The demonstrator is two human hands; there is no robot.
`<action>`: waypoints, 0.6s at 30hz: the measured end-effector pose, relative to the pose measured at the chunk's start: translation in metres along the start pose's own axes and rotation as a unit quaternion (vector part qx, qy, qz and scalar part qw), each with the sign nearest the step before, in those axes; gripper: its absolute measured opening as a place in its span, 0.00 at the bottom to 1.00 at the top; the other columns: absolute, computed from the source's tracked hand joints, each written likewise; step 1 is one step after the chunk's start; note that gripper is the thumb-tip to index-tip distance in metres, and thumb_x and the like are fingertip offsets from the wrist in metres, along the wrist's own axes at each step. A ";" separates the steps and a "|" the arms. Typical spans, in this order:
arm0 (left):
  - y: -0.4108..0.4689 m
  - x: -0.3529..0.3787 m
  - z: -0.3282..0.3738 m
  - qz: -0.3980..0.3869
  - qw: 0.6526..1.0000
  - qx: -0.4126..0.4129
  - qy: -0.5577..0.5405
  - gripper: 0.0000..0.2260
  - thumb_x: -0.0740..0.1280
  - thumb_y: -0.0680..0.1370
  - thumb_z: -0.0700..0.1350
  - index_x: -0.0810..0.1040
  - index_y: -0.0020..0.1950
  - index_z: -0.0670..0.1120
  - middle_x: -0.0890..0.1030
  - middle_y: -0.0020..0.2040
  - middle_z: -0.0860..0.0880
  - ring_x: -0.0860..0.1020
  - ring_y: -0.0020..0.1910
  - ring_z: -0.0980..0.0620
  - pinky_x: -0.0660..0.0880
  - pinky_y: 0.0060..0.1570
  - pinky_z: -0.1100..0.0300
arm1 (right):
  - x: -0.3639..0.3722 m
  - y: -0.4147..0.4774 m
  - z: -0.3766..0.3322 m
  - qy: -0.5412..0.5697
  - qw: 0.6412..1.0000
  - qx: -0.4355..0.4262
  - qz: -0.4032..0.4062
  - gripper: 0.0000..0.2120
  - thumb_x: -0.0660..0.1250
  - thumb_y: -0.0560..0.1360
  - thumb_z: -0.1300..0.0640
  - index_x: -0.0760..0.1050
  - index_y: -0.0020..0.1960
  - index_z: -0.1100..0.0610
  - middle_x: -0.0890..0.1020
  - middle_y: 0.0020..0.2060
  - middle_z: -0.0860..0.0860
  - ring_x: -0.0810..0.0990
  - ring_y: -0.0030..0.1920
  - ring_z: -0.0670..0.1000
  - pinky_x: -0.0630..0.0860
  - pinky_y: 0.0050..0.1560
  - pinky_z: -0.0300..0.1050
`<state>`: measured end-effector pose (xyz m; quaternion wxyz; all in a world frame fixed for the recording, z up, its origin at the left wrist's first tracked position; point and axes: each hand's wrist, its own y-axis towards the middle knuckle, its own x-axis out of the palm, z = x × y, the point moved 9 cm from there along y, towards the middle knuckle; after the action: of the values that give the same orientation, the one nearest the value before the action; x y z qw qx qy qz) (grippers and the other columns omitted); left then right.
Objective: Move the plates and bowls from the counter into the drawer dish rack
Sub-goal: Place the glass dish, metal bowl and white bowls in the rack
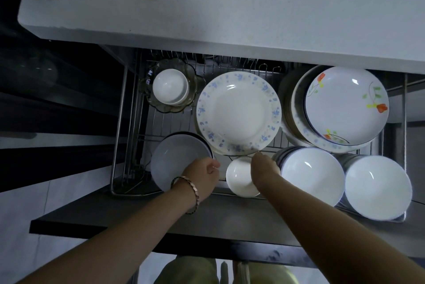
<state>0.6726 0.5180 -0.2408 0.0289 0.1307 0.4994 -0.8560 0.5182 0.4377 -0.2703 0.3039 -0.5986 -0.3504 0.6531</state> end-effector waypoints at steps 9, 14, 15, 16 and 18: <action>-0.001 -0.003 0.005 0.014 1.000 -0.001 -0.003 0.12 0.62 0.77 0.38 0.77 0.58 0.39 0.81 0.56 0.38 0.79 0.57 0.41 0.75 0.61 0.47 | -0.015 0.000 -0.004 -0.070 0.995 -0.046 0.056 0.15 0.57 0.77 0.68 0.74 0.61 0.63 0.79 0.59 0.58 0.79 0.60 0.57 0.77 0.56 0.46; -0.008 -0.002 0.012 0.025 1.000 -0.008 -0.013 0.12 0.61 0.78 0.37 0.77 0.59 0.39 0.80 0.57 0.37 0.79 0.58 0.39 0.75 0.62 0.47 | -0.018 -0.006 -0.006 -0.056 0.995 -0.075 0.045 0.15 0.60 0.77 0.66 0.72 0.63 0.64 0.79 0.58 0.59 0.80 0.58 0.57 0.77 0.55 0.47; -0.011 -0.003 0.014 0.026 1.000 -0.010 -0.012 0.12 0.60 0.78 0.37 0.77 0.59 0.39 0.81 0.56 0.38 0.79 0.57 0.39 0.76 0.60 0.52 | -0.021 -0.008 -0.006 -0.045 0.995 -0.082 0.037 0.15 0.60 0.77 0.65 0.72 0.63 0.63 0.79 0.58 0.58 0.80 0.58 0.57 0.77 0.55 0.47; -0.014 -0.004 0.019 0.026 1.000 -0.006 -0.006 0.12 0.60 0.78 0.37 0.77 0.59 0.39 0.81 0.55 0.39 0.79 0.55 0.40 0.76 0.55 0.58 | -0.029 -0.011 -0.005 -0.024 0.995 -0.092 0.032 0.14 0.61 0.77 0.64 0.73 0.62 0.62 0.80 0.57 0.58 0.80 0.57 0.57 0.77 0.55 0.47; -0.023 -0.013 0.039 0.038 0.999 0.015 0.019 0.12 0.60 0.78 0.38 0.78 0.58 0.39 0.81 0.54 0.40 0.78 0.50 0.47 0.69 0.44 0.68 | -0.056 -0.020 -0.002 0.041 0.992 -0.113 0.028 0.14 0.62 0.76 0.60 0.75 0.61 0.60 0.80 0.58 0.57 0.80 0.57 0.56 0.76 0.58 0.48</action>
<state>0.6733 0.4945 -0.2001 0.0497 0.1660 0.4813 -0.8593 0.5249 0.4037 -0.2217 0.2301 -0.6650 -0.3923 0.5923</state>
